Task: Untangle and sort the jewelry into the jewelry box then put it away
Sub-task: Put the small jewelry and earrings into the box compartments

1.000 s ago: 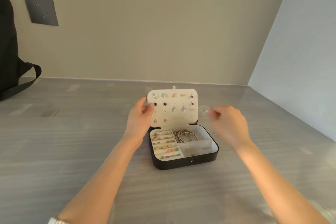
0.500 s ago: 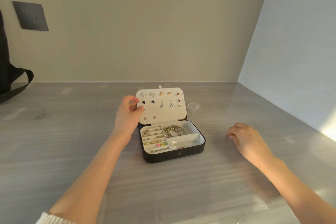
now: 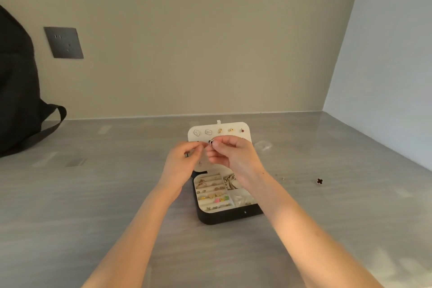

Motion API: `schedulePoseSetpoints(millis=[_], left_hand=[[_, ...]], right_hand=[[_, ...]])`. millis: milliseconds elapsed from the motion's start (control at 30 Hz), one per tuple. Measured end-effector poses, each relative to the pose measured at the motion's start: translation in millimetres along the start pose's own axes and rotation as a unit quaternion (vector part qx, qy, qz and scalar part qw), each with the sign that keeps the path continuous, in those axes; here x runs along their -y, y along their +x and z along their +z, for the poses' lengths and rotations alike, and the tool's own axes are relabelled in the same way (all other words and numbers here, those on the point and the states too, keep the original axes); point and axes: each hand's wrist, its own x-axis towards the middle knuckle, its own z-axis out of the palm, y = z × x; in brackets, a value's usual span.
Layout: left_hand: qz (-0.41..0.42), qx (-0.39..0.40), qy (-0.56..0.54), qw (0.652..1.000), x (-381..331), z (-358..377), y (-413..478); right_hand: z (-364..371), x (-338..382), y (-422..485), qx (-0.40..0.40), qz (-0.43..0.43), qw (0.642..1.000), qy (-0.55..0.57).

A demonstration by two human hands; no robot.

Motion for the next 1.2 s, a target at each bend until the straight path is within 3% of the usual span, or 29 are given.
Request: schedulePoseSetpoints(millis=[233, 500, 767, 933, 1033, 1100, 1200], left_hand=[[-0.021, 0.03, -0.011, 0.999, 6, -1, 6], [-0.052, 0.058, 0.01, 0.997, 12, -9, 11], [-0.084, 0.135, -0.077, 0.984, 5, -14, 8], [-0.086, 0.135, -0.098, 0.982, 11, -17, 11], [-0.087, 0.113, -0.11, 0.984, 14, -19, 13], [-0.106, 0.095, -0.152, 0.978, 15, -19, 14], [-0.146, 0.06, -0.223, 0.962, 16, -20, 17]], right_hand=[[1, -12, 0, -0.022, 0.015, 0.998, -0.055], [2, -14, -2, 0.006, 0.022, 0.999, -0.031], [1, -9, -5, 0.067, 0.086, 0.992, 0.068], [-2, -5, -4, 0.098, 0.154, 0.971, 0.151], [-6, -3, -4, 0.075, 0.14, 0.97, 0.185], [-7, -4, -3, 0.04, 0.107, 0.984, 0.139], [-4, -10, -6, 0.004, 0.039, 0.999, -0.031]])
